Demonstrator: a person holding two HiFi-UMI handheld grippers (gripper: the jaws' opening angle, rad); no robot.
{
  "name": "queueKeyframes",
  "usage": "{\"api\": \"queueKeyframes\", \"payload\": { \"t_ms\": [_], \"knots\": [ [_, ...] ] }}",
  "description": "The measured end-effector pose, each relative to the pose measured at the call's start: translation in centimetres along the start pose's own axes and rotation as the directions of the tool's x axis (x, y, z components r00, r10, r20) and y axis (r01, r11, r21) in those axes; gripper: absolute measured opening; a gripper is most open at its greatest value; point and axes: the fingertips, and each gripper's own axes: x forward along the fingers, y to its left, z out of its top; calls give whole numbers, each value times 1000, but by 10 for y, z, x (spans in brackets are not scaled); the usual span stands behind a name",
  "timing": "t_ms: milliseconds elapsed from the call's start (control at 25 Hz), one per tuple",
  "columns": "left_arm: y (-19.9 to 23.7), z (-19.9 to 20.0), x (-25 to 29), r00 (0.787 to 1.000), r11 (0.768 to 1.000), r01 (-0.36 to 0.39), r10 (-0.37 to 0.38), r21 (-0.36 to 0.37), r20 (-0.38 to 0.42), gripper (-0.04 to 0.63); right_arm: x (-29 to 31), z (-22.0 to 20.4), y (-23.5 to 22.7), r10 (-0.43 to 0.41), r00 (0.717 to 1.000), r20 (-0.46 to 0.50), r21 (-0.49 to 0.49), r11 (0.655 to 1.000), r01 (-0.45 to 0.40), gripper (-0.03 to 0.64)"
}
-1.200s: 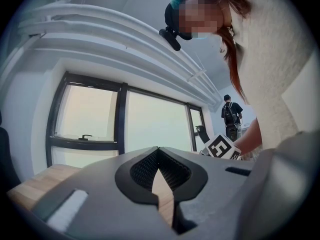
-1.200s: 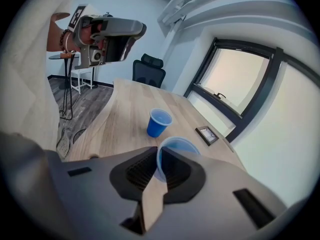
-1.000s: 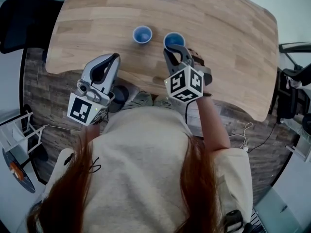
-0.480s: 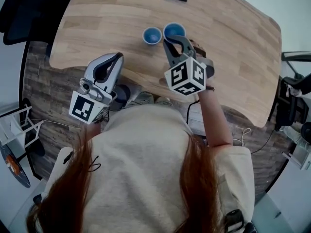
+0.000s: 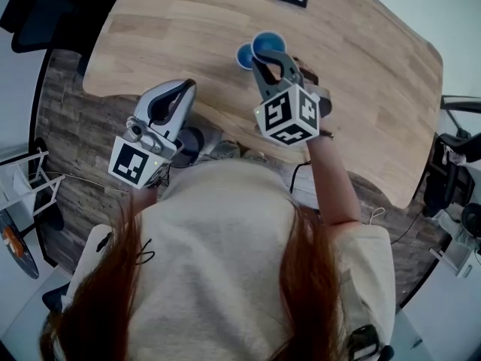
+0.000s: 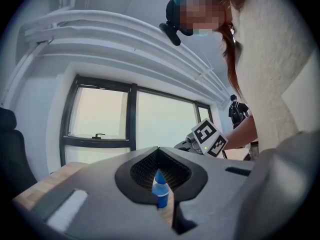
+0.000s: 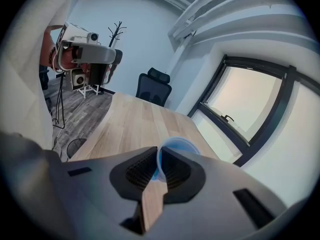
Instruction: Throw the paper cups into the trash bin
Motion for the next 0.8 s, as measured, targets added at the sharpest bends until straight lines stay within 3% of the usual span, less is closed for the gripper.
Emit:
{"api": "queueKeyframes", "payload": {
  "t_ms": [800],
  "knots": [
    [31, -11, -27, 996, 997, -81, 81, 18, -24, 3, 34, -2, 26, 61, 998, -22, -17, 998, -61, 34]
  ]
}}
